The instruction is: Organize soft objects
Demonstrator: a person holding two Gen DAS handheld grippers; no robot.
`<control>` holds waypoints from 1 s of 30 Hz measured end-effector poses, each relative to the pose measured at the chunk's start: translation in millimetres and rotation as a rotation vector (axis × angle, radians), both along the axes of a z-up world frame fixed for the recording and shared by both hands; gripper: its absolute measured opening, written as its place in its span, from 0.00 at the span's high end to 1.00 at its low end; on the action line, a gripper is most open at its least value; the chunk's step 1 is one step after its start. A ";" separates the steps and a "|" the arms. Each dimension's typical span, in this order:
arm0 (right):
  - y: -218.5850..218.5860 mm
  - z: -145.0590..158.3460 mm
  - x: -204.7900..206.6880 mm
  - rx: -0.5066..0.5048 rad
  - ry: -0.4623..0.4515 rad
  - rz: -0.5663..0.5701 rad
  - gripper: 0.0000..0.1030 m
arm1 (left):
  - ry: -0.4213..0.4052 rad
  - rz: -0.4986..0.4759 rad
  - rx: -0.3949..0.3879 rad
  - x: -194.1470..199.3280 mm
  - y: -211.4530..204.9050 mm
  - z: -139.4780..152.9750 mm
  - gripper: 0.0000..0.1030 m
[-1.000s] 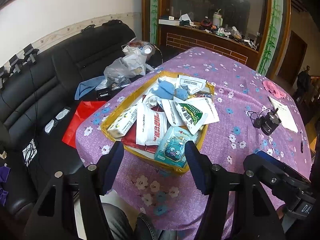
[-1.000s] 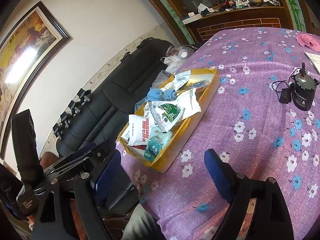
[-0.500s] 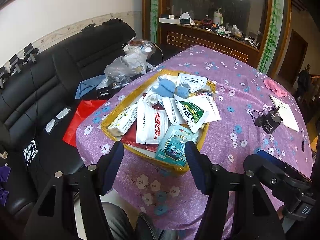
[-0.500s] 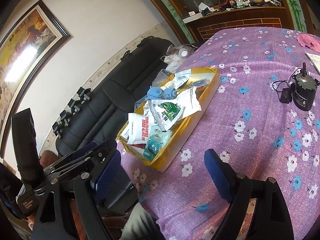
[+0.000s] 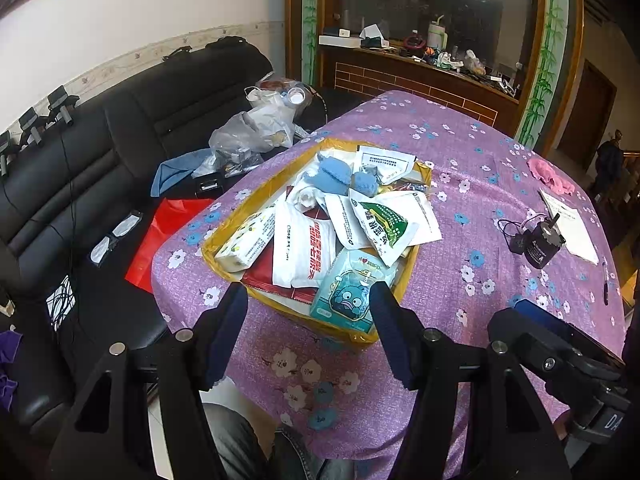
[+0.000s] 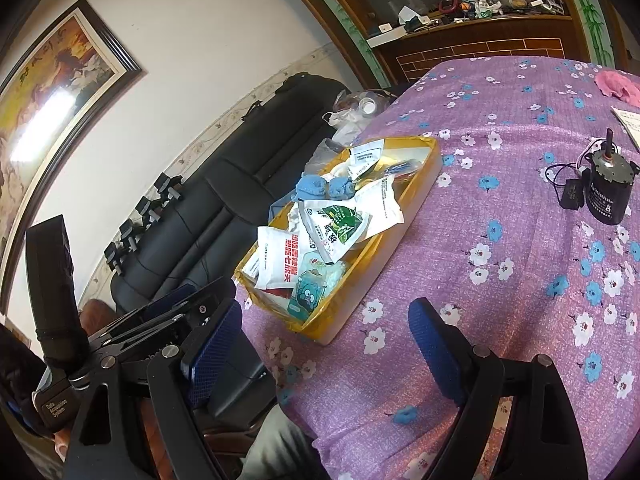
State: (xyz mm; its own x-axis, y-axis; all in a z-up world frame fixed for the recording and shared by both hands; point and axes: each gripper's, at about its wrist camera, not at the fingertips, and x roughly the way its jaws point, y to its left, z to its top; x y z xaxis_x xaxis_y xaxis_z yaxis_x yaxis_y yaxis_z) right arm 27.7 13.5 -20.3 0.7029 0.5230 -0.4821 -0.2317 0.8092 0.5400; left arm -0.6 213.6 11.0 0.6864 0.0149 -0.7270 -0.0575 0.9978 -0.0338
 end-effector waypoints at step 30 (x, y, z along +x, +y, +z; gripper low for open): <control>-0.3 1.2 -0.5 -0.005 -0.006 0.010 0.16 | 0.003 0.002 0.002 -1.3 -0.3 -1.1 0.39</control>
